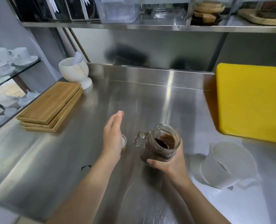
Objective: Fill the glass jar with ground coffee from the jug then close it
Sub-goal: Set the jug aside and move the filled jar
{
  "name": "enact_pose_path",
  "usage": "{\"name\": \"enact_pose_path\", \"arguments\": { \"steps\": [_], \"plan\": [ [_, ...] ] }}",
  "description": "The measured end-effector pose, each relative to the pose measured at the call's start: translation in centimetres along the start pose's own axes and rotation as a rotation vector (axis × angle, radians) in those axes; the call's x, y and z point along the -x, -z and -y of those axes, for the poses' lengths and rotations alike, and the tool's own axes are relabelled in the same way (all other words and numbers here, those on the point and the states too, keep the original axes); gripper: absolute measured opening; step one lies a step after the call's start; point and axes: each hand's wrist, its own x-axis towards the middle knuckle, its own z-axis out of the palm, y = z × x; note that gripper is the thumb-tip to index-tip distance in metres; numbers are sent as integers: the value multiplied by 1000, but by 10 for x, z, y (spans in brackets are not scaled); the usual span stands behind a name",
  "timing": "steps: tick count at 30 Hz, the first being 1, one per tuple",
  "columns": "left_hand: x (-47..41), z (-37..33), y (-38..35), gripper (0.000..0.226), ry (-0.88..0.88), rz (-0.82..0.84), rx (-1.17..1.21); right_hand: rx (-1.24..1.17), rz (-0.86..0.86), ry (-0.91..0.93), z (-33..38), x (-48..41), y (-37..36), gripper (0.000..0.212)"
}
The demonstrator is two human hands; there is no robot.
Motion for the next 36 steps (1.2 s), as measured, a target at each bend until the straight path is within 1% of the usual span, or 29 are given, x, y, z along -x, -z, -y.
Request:
{"name": "enact_pose_path", "arguments": {
  "steps": [2,3,4,5,7,8,9,11,13,15,18,19,20,21,22,23,24,26,27,29,30,31,32,34,36],
  "plan": [
    [-4,-1,5,18,-13,-130,80,0,6,-2,0,3,-1,84],
    [-2,-1,4,18,-7,-149,104,0,7,-7,0,4,-2,85],
    [5,2,0,19,3,-108,106,-2,10,-14,0,5,-3,86],
    [16,5,-7,18,5,1,54,-6,17,-20,0,7,-4,87],
    [39,18,-19,16,-25,246,-140,-10,28,-24,-1,10,-4,89],
    [43,24,-22,19,-22,295,-183,-13,27,-23,-1,12,-3,89],
    [44,26,-23,20,-5,307,-189,-15,21,-18,0,13,-1,90],
    [42,27,-24,26,-4,275,-184,-12,7,-9,1,14,3,89],
    [41,27,-26,40,-50,212,-206,-17,9,-6,2,15,6,89],
    [42,25,-30,49,-60,195,-234,-34,27,-17,2,16,7,91],
    [35,24,-30,59,16,140,-273,-68,153,-86,9,16,13,91],
    [31,25,-29,56,58,103,-227,-81,220,-112,12,14,16,89],
    [28,27,-27,47,103,56,-158,-85,285,-127,16,12,20,86],
    [25,28,-24,36,145,-1,-94,-83,331,-135,18,10,24,83],
    [22,28,-21,27,175,-62,-51,-82,341,-150,22,8,26,83],
    [19,28,-18,23,189,-118,-28,-93,320,-180,27,6,26,86],
    [16,27,-15,24,187,-164,-17,-93,263,-197,31,3,24,87],
    [11,23,-8,33,166,-223,21,-82,74,-151,35,-4,20,81],
    [9,21,-6,38,158,-244,46,-84,-34,-114,36,-7,17,75],
    [10,16,-5,42,154,-279,84,-93,-222,-61,37,-9,7,56],
    [12,14,-6,42,152,-291,96,-103,-259,-48,36,-8,-1,49],
    [15,13,-8,42,150,-299,105,-116,-232,-36,34,-6,-11,49],
    [18,12,-10,43,142,-307,110,-126,-136,-29,32,-2,-23,55],
    [21,13,-9,43,112,-320,105,-110,111,-25,30,6,-42,74],
    [19,13,-3,39,94,-321,93,-68,279,-51,27,6,-40,81]
  ]
}}
